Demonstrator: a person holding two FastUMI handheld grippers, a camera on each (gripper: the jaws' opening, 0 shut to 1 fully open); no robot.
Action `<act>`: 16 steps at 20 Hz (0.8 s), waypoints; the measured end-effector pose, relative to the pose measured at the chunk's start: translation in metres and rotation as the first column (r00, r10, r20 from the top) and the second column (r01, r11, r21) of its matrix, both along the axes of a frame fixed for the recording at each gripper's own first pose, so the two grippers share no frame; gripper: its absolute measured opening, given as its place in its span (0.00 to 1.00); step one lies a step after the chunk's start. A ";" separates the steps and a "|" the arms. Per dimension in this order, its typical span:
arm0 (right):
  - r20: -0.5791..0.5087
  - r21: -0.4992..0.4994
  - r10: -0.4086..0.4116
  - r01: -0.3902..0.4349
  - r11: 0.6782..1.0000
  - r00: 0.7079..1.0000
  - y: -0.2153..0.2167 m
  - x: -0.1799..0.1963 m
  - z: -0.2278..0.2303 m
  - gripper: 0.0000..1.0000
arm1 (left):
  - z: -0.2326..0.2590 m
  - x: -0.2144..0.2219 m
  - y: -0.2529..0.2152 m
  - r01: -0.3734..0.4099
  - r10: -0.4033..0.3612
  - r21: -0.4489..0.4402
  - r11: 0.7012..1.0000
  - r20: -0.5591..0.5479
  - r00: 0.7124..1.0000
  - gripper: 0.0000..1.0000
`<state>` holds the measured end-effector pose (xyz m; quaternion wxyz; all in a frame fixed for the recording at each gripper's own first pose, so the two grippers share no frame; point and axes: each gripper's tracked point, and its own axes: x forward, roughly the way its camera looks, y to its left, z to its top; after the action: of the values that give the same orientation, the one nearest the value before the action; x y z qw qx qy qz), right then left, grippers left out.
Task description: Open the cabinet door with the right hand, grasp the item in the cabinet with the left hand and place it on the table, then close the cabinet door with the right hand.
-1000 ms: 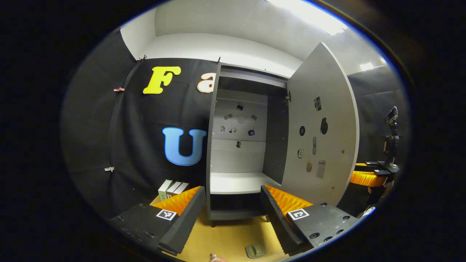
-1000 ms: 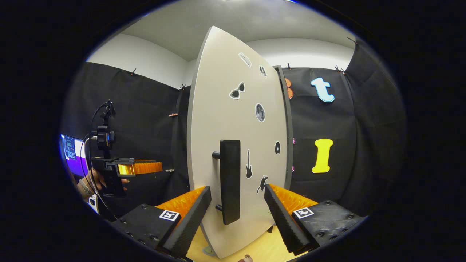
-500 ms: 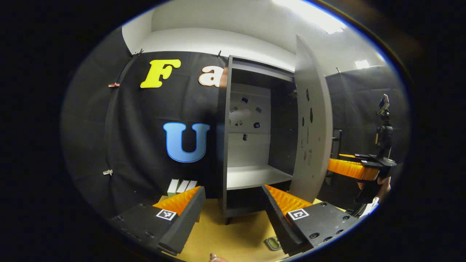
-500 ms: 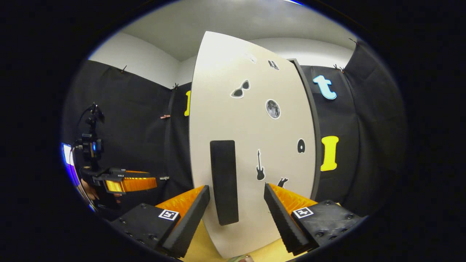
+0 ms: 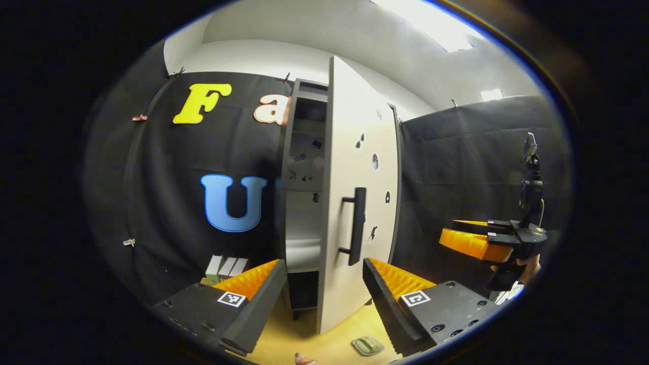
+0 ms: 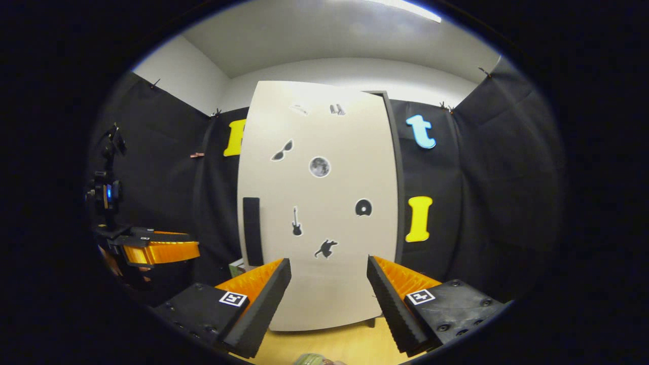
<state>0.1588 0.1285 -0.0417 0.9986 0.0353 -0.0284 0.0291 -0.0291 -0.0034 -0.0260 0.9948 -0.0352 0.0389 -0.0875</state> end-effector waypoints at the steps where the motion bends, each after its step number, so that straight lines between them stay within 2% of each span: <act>1: 0.006 0.000 -0.008 0.008 1.000 1.000 0.000 0.001 0.001 0.98 | 0.003 0.001 -0.005 -0.002 0.002 0.010 1.000 0.010 1.000 0.95; 7: 0.039 -0.025 -0.024 0.025 0.999 0.999 -0.010 -0.011 0.016 0.98 | 0.000 0.007 -0.032 0.022 -0.022 0.016 1.000 0.015 1.000 0.94; 12: 0.020 -0.025 -0.030 0.030 0.999 0.999 -0.022 -0.015 0.015 0.98 | 0.004 0.012 -0.038 0.016 -0.015 -0.025 1.000 0.029 0.999 0.95; 13: 0.011 -0.021 -0.035 0.035 0.999 0.999 -0.025 -0.013 0.012 0.95 | 0.005 0.014 -0.038 0.013 -0.012 -0.027 1.000 0.032 0.999 0.95; 16: -0.003 -0.013 -0.036 0.036 0.999 0.999 -0.031 -0.013 0.008 0.98 | 0.005 0.018 -0.044 0.013 -0.013 -0.022 1.000 0.032 0.999 0.95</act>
<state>0.1453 0.0976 -0.0333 0.9992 0.0285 -0.0270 0.0111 -0.0106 -0.0472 -0.0212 0.9942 -0.0447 0.0220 -0.0950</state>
